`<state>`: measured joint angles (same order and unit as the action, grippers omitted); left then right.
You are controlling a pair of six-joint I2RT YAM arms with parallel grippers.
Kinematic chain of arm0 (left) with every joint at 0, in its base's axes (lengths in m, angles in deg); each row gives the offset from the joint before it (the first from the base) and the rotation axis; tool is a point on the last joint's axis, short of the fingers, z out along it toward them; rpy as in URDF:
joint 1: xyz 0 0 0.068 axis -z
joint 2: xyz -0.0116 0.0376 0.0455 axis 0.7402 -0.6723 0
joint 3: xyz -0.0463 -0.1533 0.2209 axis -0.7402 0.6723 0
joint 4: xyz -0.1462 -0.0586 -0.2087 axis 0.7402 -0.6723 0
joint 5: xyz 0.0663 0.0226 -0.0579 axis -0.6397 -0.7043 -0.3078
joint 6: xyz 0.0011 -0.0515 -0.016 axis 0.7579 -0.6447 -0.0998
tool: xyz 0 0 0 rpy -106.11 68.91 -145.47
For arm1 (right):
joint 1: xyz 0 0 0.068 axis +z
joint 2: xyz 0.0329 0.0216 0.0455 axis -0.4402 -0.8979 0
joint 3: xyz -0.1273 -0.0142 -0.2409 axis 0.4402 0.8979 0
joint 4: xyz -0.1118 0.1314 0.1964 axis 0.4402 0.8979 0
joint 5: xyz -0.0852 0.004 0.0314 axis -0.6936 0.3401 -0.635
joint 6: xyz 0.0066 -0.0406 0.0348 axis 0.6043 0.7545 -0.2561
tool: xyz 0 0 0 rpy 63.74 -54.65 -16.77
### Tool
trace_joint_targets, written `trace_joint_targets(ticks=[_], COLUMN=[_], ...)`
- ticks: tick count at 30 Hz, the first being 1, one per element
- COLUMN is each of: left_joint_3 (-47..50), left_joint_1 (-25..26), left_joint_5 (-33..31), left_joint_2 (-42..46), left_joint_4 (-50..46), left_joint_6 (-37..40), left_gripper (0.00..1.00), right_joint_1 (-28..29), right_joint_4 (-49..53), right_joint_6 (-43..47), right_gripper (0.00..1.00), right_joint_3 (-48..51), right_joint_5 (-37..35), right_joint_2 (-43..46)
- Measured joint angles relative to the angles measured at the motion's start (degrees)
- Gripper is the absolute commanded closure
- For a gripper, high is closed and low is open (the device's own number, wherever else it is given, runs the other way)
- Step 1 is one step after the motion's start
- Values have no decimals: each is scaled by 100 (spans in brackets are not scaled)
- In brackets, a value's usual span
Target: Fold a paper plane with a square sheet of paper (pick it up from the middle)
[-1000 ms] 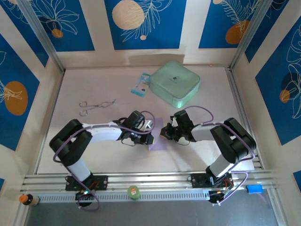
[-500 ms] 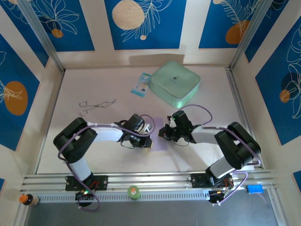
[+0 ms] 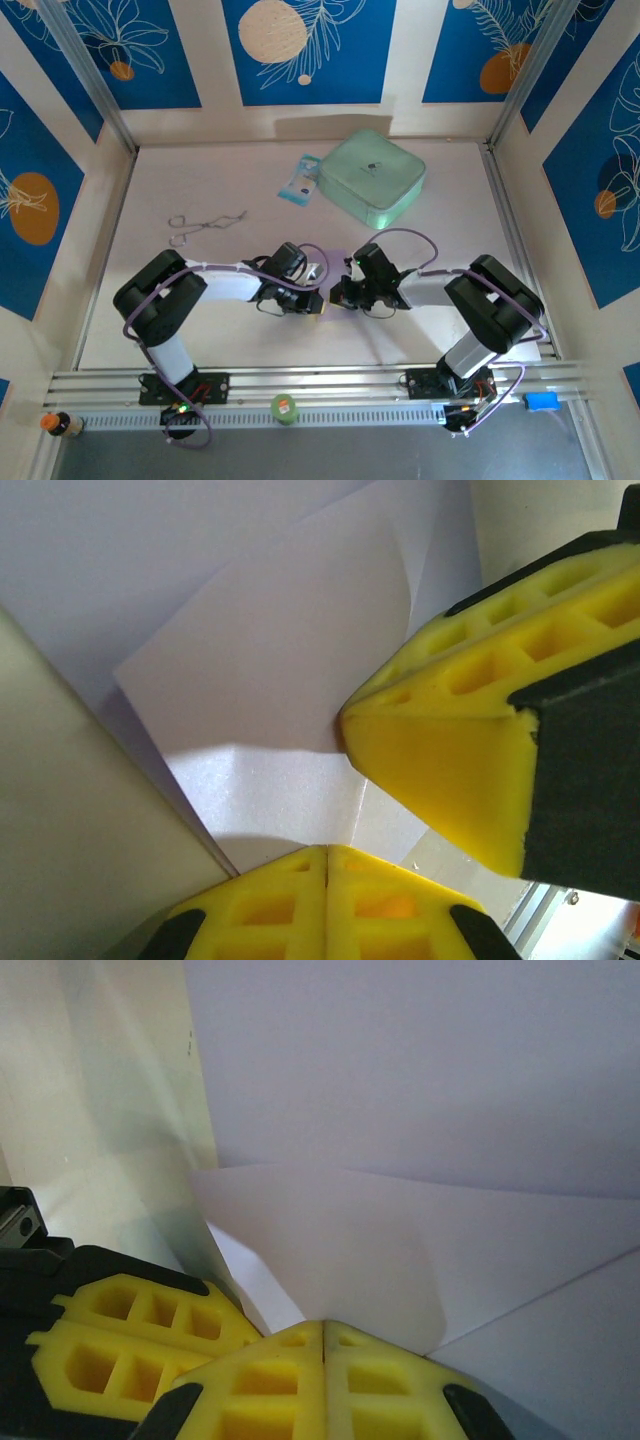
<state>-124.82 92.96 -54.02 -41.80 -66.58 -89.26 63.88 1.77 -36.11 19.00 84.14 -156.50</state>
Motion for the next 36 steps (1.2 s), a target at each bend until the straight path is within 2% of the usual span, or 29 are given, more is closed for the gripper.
trace_joint_targets(ticks=[16, 22, 26, 29, 31, 36], left_joint_3=[22, 33, -37, -223, -372, -715], left_joint_1=[0, 0, 2, 2, 2, 0], left_joint_5=[44, 48, -2, -103, -197, -374], left_joint_2=[-20, -13, 24, 116, 229, 334], left_joint_4=[96, 133, -35, -302, -437, -551], left_joint_6=[0, -81, -107, -85, -52, 118], left_gripper=[100, 100, 94, 90, 89, 87], right_joint_1=[-1257, -1298, -1102, -894, -752, -422], right_joint_4=[22, 417, 699, 942, 1172, 1749], right_joint_6=[181, 216, 221, 190, 101, -168], right_gripper=[100, 100, 100, 94, 82, 64], right_joint_3=[-160, -160, -157, -129, -68, 216], right_joint_5=[13, 13, -22, -111, -201, -391], right_joint_2=[-120, 315, 977, 1327, 1502, 1971])
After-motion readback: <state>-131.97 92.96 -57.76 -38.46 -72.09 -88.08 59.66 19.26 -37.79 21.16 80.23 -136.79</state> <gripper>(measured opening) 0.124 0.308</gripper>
